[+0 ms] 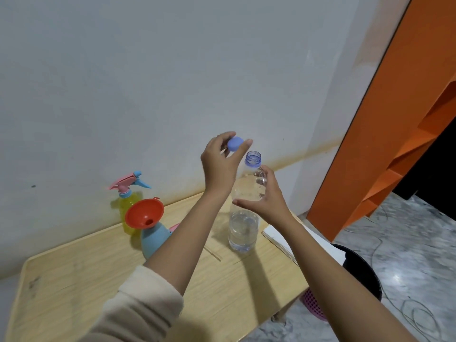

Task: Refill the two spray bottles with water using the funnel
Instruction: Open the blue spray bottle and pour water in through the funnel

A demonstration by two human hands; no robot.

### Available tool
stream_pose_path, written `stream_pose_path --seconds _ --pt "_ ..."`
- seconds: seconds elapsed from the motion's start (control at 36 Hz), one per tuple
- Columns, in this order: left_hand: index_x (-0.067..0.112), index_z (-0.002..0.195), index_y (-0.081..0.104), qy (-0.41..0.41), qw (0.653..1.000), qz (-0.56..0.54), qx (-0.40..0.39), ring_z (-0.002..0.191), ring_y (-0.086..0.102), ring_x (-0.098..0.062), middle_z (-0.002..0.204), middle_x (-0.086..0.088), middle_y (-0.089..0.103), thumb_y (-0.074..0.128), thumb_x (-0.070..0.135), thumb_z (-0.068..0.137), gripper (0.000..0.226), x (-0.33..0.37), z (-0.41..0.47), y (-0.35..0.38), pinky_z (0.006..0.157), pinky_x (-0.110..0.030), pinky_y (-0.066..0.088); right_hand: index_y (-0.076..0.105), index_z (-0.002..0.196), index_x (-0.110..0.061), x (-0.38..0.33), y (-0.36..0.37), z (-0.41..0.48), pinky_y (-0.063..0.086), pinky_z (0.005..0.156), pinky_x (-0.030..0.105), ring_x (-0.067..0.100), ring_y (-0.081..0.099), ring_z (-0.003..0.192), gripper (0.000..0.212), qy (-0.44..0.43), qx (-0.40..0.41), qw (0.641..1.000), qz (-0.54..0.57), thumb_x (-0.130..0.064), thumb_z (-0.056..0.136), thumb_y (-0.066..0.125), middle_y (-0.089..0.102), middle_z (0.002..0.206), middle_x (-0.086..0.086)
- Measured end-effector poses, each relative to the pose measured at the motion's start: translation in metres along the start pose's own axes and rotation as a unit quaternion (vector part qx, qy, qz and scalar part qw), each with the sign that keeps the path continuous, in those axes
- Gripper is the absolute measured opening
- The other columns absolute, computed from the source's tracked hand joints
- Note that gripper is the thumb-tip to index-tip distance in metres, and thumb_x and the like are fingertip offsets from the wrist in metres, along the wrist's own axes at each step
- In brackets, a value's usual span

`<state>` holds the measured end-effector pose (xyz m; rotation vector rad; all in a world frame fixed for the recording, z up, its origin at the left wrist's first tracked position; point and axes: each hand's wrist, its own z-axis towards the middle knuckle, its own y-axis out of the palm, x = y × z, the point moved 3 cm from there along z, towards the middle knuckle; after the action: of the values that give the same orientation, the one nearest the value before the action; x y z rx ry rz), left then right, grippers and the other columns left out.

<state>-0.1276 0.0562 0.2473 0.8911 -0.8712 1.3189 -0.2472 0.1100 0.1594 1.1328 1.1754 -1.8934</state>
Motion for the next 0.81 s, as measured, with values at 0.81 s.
stream_pose_path --seconds 0.81 --pt "0.0 0.115 0.059 -0.248 0.898 0.364 -0.007 0.11 0.05 -0.029 0.118 -0.015 0.055 0.081 0.016 0.071 0.051 -0.213 -0.202 -0.11 0.093 -0.028 0.035 0.007 0.15 -0.014 0.036 0.018 -0.026 0.023 0.118 0.034 0.008 0.019 0.143 0.112 -0.016 0.016 0.997 0.079 -0.027 0.068 0.082 0.018 0.156 0.003"
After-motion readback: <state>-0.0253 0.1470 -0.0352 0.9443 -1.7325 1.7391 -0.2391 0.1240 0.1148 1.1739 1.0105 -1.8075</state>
